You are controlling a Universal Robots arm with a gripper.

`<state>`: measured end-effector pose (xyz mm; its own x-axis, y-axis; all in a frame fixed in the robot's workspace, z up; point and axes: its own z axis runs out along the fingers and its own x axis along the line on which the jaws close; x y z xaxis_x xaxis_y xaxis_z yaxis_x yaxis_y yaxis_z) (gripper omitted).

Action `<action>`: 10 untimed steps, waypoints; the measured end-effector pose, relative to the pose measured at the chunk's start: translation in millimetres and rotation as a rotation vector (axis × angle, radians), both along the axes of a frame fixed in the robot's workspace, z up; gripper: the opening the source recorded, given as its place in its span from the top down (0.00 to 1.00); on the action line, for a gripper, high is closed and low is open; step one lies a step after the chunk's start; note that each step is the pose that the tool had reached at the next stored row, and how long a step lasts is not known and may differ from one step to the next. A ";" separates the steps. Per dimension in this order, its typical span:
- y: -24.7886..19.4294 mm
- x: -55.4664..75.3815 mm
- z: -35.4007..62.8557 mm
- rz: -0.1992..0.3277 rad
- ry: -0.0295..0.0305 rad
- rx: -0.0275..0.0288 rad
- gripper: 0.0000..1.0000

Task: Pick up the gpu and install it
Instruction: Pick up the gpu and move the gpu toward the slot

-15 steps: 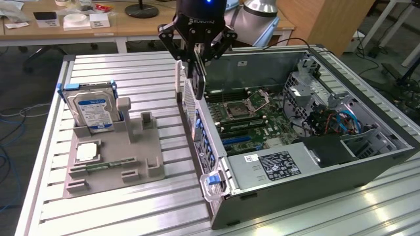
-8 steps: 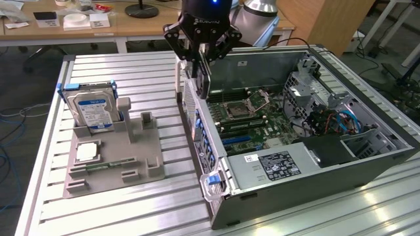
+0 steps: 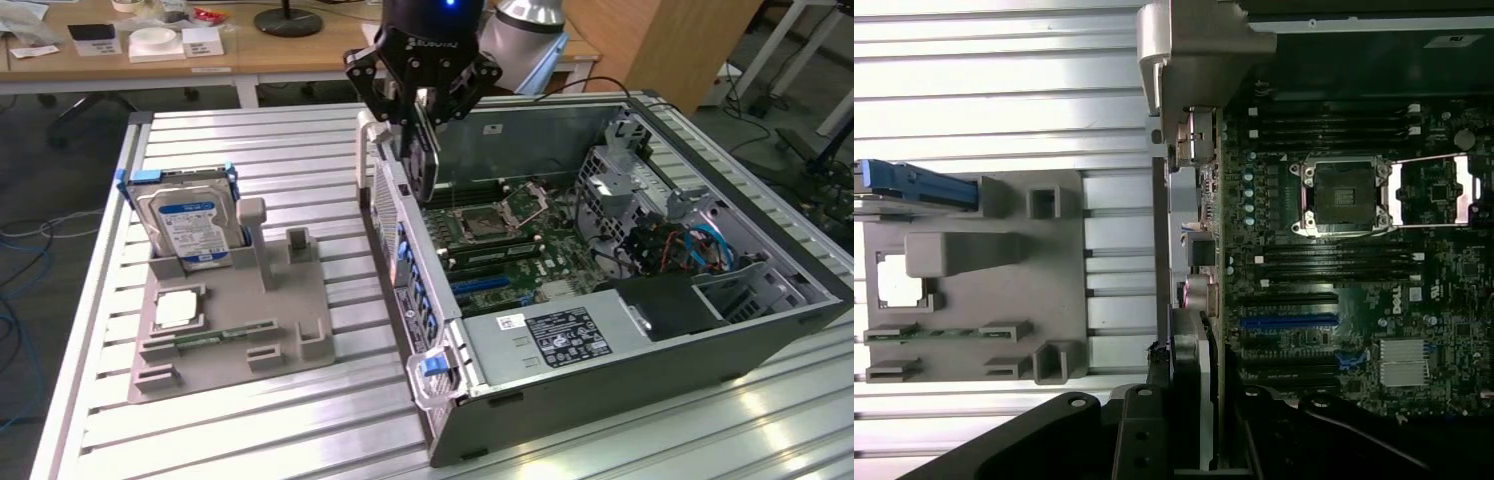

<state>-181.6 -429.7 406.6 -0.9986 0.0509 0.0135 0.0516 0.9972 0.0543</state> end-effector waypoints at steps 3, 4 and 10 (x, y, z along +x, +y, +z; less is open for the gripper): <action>0.0 3.7 0.0 0.000 0.0000 0.0000 0.72; 0.0 4.9 0.0 0.000 0.0000 0.0000 0.72; 0.0 12.7 -0.1 0.000 0.0000 0.0000 0.72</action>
<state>-168.9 -429.7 406.5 -0.9986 0.0510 0.0135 0.0516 0.9972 0.0542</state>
